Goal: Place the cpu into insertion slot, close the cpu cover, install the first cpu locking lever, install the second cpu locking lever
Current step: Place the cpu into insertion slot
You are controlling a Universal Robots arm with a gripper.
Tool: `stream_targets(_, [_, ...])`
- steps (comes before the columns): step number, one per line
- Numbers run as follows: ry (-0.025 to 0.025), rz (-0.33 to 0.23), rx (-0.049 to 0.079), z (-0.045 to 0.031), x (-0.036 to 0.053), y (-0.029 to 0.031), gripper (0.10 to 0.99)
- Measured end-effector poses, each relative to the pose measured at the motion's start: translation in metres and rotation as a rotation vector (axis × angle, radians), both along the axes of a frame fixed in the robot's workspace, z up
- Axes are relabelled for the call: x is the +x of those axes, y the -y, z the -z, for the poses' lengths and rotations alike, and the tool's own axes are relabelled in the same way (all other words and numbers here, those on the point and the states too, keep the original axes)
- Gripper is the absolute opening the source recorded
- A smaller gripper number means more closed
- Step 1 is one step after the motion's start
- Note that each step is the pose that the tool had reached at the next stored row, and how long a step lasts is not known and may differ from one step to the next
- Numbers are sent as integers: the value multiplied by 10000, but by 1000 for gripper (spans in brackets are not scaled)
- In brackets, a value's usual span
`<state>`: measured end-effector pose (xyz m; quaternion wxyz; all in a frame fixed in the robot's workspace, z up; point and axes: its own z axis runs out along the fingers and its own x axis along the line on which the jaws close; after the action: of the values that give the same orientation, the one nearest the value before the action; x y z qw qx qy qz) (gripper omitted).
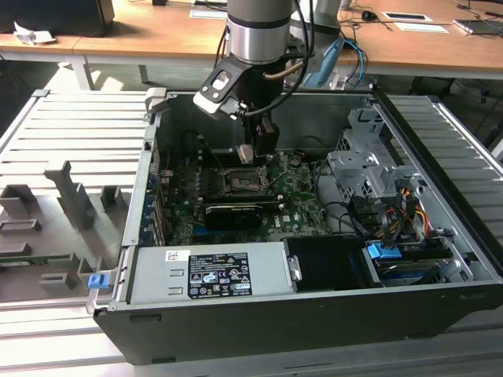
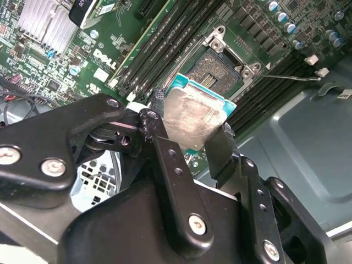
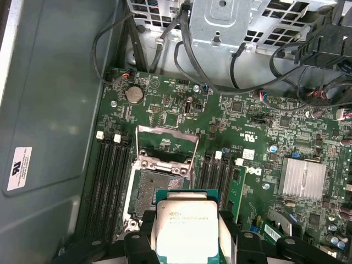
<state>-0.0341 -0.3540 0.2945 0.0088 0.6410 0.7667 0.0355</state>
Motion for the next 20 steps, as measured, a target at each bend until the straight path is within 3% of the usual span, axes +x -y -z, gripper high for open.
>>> stream_targets(18, [0,0,3,123,-1,0,537])
stream_targets(20, [27,12,3,147,-5,0,537])
